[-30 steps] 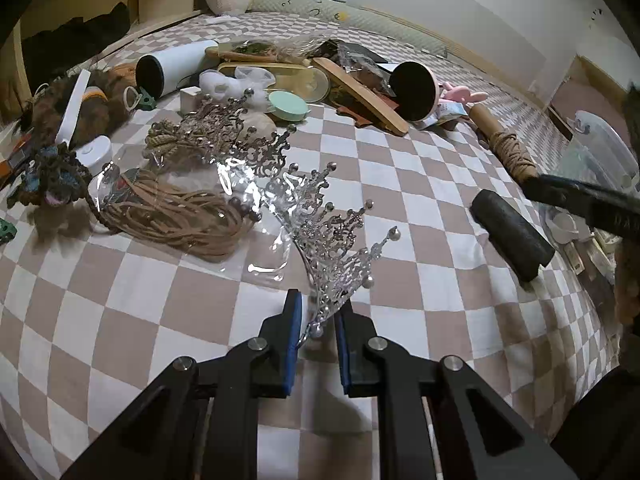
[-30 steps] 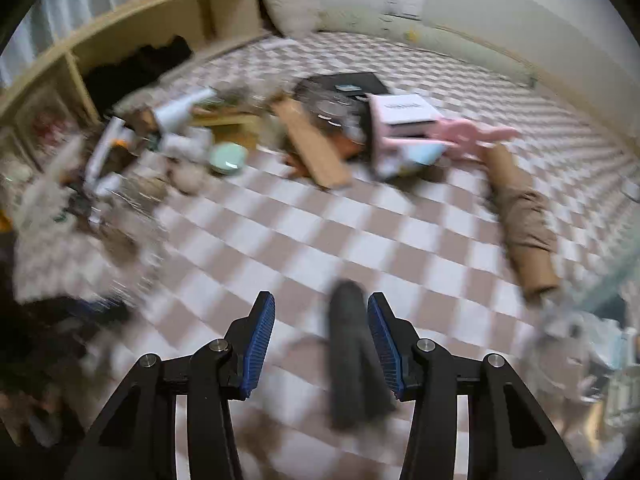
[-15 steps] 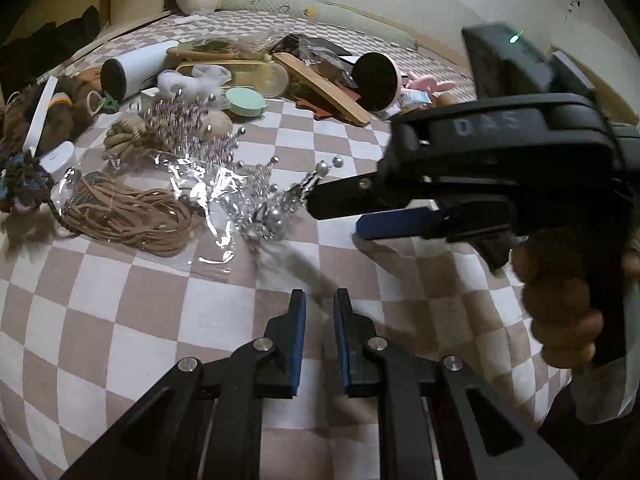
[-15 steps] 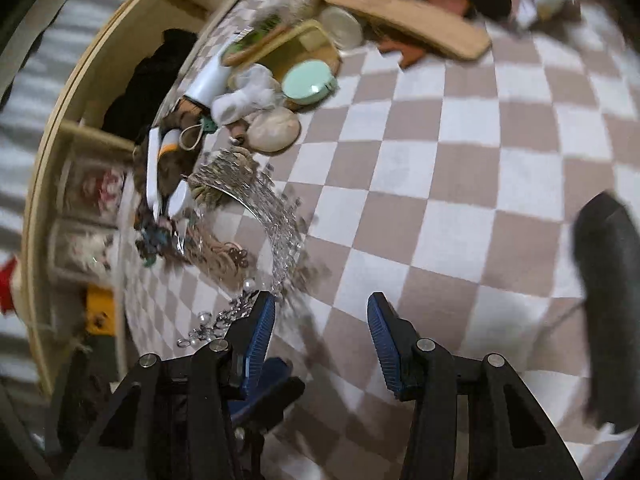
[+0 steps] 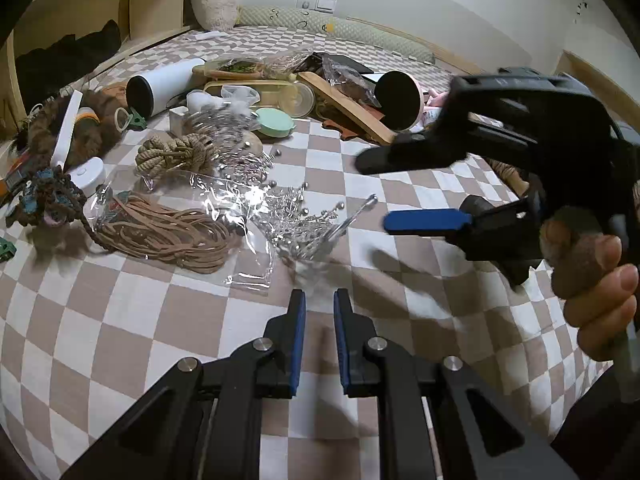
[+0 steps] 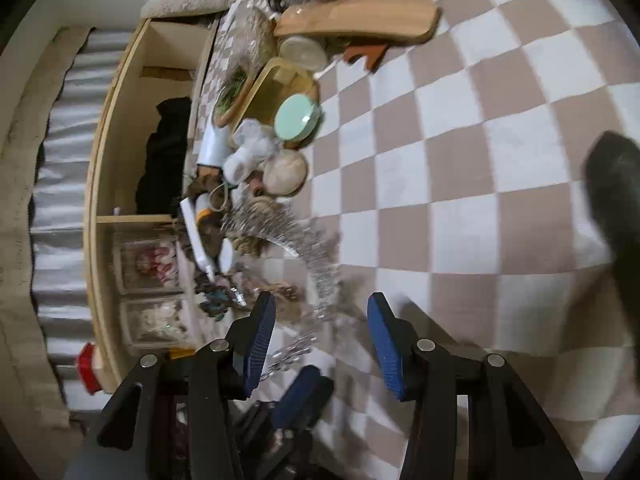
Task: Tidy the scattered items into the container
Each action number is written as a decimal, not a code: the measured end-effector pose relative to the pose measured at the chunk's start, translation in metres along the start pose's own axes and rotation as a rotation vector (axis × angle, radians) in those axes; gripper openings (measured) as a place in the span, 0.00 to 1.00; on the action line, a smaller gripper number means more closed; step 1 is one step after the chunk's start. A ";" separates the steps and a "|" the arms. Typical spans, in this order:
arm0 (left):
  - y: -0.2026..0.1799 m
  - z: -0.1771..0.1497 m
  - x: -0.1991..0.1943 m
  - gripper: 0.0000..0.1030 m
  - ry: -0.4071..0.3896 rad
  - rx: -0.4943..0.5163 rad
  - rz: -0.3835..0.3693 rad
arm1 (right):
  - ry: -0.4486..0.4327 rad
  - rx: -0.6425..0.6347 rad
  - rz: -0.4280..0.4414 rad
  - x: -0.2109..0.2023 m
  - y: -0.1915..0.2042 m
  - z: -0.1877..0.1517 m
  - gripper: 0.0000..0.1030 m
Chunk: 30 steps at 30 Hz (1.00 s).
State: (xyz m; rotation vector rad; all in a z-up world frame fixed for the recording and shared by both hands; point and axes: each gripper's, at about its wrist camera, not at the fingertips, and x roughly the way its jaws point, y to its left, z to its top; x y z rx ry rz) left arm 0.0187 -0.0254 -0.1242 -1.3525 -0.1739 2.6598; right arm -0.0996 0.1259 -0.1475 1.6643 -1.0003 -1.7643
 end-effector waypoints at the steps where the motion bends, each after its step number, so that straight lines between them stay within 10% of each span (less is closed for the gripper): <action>1: 0.000 0.000 0.000 0.14 0.000 0.001 0.002 | 0.012 -0.007 0.001 0.004 0.002 0.000 0.47; 14: 0.004 0.003 0.001 0.14 -0.002 -0.020 -0.002 | -0.070 -0.212 -0.257 0.011 0.021 -0.002 0.04; 22: 0.006 0.004 -0.006 0.14 -0.025 -0.027 -0.022 | -0.160 -0.669 -0.601 -0.009 0.045 -0.034 0.04; 30: -0.001 0.004 -0.005 0.14 -0.019 0.002 -0.024 | -0.101 -0.803 -0.636 -0.017 0.036 -0.076 0.04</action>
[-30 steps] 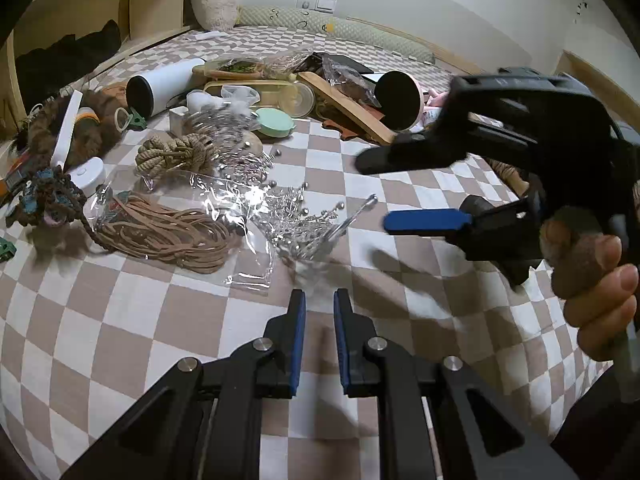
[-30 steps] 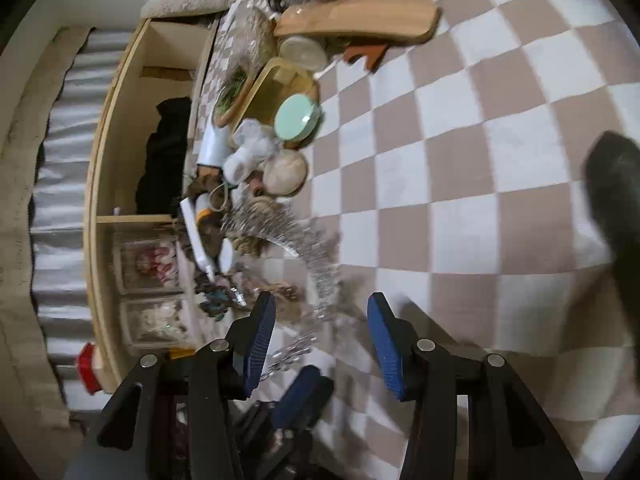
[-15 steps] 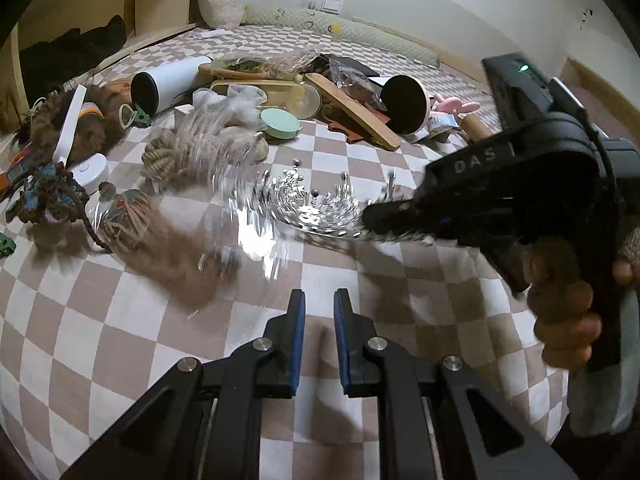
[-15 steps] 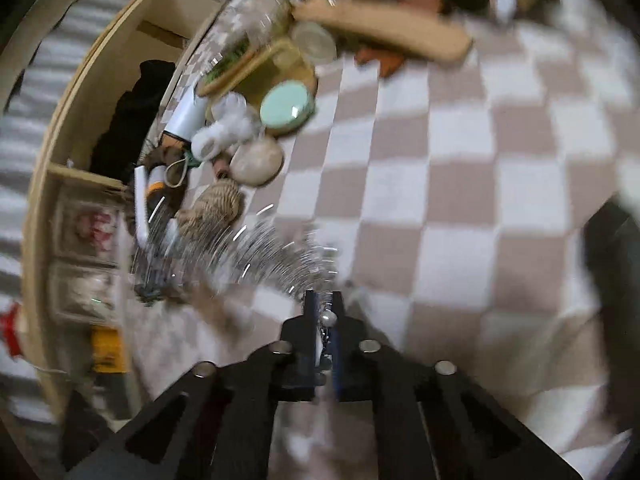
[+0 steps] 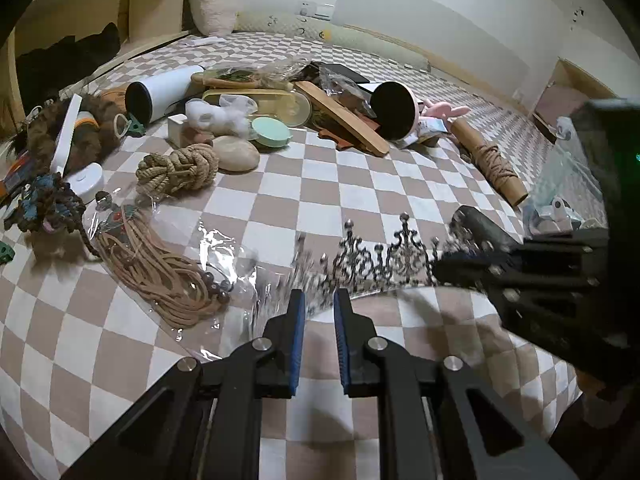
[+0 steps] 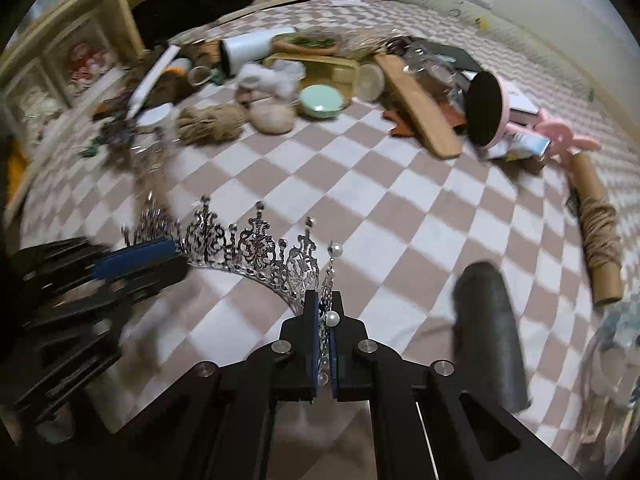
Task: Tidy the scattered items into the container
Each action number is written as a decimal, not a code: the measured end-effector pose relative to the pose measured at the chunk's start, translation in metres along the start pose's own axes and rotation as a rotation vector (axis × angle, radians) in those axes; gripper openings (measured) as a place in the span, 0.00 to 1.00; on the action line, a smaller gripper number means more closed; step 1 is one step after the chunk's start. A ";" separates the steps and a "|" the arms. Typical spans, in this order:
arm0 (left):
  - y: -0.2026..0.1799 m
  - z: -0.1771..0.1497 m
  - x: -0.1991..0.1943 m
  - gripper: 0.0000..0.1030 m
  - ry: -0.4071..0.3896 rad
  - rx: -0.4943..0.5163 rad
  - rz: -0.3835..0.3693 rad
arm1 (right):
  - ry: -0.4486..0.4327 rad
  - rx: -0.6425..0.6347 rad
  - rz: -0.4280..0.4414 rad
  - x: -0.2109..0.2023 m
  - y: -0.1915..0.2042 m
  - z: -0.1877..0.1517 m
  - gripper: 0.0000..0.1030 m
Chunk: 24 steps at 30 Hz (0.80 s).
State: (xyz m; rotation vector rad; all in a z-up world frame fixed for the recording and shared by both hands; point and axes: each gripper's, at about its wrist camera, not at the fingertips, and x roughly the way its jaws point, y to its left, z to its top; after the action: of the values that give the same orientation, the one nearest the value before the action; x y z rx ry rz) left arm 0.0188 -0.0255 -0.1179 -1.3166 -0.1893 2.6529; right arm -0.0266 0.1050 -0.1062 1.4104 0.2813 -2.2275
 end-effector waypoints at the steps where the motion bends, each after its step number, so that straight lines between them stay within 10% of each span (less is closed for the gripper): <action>1: -0.001 0.000 0.000 0.14 0.002 0.003 0.001 | 0.009 0.001 0.022 -0.002 0.002 -0.002 0.04; 8: 0.001 -0.002 0.003 0.14 0.012 0.005 0.005 | 0.024 0.045 0.147 -0.020 0.006 -0.019 0.20; 12: 0.001 -0.002 0.003 0.14 0.017 0.004 0.006 | -0.009 0.059 0.191 -0.036 0.006 -0.030 0.59; 17: 0.001 -0.003 0.004 0.14 0.024 0.008 0.016 | -0.091 0.079 0.250 -0.059 0.001 -0.030 0.59; 24: 0.004 -0.004 0.007 0.14 0.039 -0.006 0.030 | -0.086 0.424 0.289 -0.037 -0.065 -0.001 0.57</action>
State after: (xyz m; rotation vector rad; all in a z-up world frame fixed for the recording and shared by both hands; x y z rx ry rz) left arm 0.0176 -0.0277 -0.1266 -1.3824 -0.1735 2.6502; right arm -0.0449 0.1720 -0.0788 1.4441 -0.4241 -2.1713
